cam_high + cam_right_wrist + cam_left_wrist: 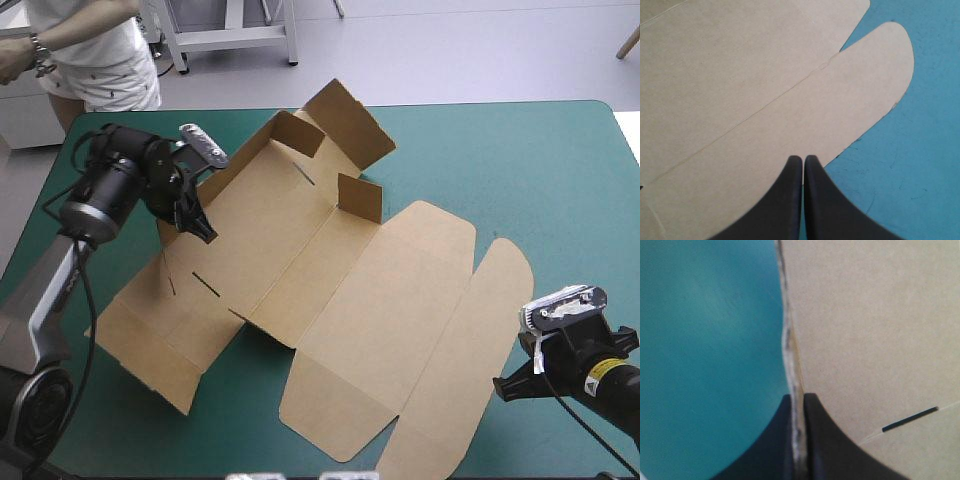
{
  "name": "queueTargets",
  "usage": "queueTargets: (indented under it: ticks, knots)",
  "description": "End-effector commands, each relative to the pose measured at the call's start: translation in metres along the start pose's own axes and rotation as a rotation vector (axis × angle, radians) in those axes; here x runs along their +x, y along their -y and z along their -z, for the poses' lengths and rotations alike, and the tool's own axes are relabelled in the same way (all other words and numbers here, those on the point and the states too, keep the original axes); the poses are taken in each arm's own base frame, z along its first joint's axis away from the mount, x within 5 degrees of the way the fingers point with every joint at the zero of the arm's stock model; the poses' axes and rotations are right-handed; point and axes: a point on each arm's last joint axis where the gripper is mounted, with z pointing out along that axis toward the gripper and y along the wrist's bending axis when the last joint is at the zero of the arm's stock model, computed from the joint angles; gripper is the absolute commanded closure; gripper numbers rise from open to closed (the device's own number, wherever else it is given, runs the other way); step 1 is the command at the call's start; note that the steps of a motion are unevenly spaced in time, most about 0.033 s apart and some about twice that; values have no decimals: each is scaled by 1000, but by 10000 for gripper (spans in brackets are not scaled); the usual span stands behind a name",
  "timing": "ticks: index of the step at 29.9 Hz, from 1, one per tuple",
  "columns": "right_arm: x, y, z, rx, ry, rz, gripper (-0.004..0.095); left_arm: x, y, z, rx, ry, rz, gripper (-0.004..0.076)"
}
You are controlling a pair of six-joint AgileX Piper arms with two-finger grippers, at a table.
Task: Fold the box
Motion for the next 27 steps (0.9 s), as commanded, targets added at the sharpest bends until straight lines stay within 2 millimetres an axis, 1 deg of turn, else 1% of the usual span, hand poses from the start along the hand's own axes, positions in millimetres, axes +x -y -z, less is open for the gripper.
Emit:
queueTargets:
  ticks: [1, 2, 5, 9, 13, 19, 27]
  knots:
    - [-11, 1, 6, 9, 83, -1, 910, -25, 9, 23, -118, 18, -222, 731]
    - [-11, 1, 6, 9, 83, -1, 910, -35, 15, 22, -142, 23, -305, 731]
    - [-11, 1, 6, 9, 83, -1, 910, -56, 29, 18, -219, 56, -464, 731]
    - [-11, 1, 6, 3, 83, -5, 910, -78, 50, 17, -290, 163, -575, 731]
    - [-11, -1, 6, -20, 84, -22, 910, -98, 73, 28, -368, 293, -695, 731]
    - [-11, -2, 6, -28, 85, -27, 910, -111, 107, 40, -390, 380, -767, 731]
    - [-11, -2, 6, -26, 85, -26, 910, -117, 131, 53, -456, 425, -745, 732]
